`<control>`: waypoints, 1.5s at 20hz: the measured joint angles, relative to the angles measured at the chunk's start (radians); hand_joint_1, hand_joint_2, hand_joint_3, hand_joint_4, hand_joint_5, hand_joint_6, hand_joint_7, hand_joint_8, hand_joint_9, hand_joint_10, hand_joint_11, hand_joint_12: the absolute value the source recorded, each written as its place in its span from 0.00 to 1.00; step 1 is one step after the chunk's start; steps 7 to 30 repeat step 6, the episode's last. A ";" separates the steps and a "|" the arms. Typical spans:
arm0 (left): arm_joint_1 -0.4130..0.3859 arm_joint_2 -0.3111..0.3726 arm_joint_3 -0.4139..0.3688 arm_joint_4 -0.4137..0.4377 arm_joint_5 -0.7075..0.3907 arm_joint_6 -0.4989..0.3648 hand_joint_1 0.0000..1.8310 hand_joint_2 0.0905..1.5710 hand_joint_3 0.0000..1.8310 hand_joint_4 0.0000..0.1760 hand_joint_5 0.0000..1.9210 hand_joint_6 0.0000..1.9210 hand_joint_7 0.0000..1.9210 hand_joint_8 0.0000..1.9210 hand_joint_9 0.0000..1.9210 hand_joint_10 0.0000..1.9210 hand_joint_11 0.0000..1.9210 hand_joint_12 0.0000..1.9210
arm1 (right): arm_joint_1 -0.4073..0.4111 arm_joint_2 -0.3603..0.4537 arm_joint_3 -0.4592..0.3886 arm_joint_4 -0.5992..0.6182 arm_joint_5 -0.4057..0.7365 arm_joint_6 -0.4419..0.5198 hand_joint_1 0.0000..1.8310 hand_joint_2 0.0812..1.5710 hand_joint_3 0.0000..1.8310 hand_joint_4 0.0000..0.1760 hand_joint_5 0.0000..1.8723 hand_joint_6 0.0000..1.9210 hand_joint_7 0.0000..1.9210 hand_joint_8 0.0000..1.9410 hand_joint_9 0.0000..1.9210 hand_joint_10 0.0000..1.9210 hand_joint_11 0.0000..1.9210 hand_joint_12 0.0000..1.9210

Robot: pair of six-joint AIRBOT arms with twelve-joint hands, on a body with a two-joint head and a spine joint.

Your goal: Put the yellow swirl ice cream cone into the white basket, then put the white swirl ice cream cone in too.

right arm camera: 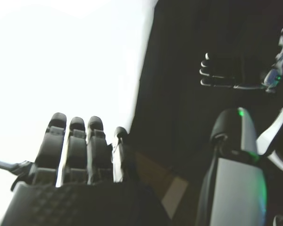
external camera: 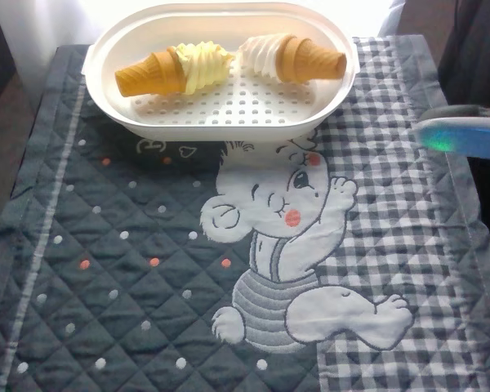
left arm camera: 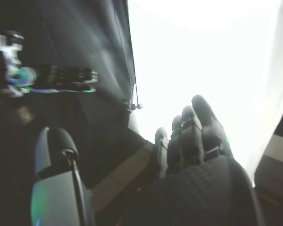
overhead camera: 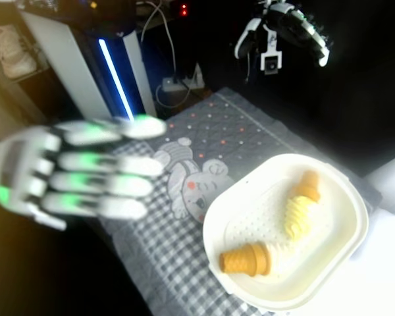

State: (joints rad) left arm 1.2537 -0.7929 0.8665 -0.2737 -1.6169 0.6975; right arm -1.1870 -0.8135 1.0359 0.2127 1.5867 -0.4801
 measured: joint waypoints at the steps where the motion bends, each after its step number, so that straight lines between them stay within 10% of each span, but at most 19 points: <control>1: 0.003 -0.009 -0.004 -0.004 0.004 -0.004 0.31 0.57 0.02 0.29 0.07 0.00 0.05 0.00 0.09 0.00 0.00 0.63 | -0.032 0.001 -0.018 0.043 0.032 -0.005 0.35 0.52 0.00 0.91 0.06 0.00 0.09 0.00 0.02 0.00 0.00 0.00; 6: 0.036 -0.040 -0.007 -0.047 0.016 -0.039 0.17 0.67 0.02 0.00 0.01 0.00 0.03 0.00 0.07 0.00 0.00 0.56 | -0.043 -0.028 -0.012 0.089 0.060 -0.012 0.31 0.57 0.01 0.80 0.02 0.00 0.07 0.00 0.04 0.00 0.00 0.00; 30: 0.036 -0.040 -0.007 -0.047 0.016 -0.039 0.17 0.67 0.02 0.00 0.01 0.00 0.03 0.00 0.07 0.00 0.00 0.56 | -0.043 -0.028 -0.012 0.089 0.060 -0.012 0.31 0.57 0.01 0.80 0.02 0.00 0.07 0.00 0.04 0.00 0.00 0.00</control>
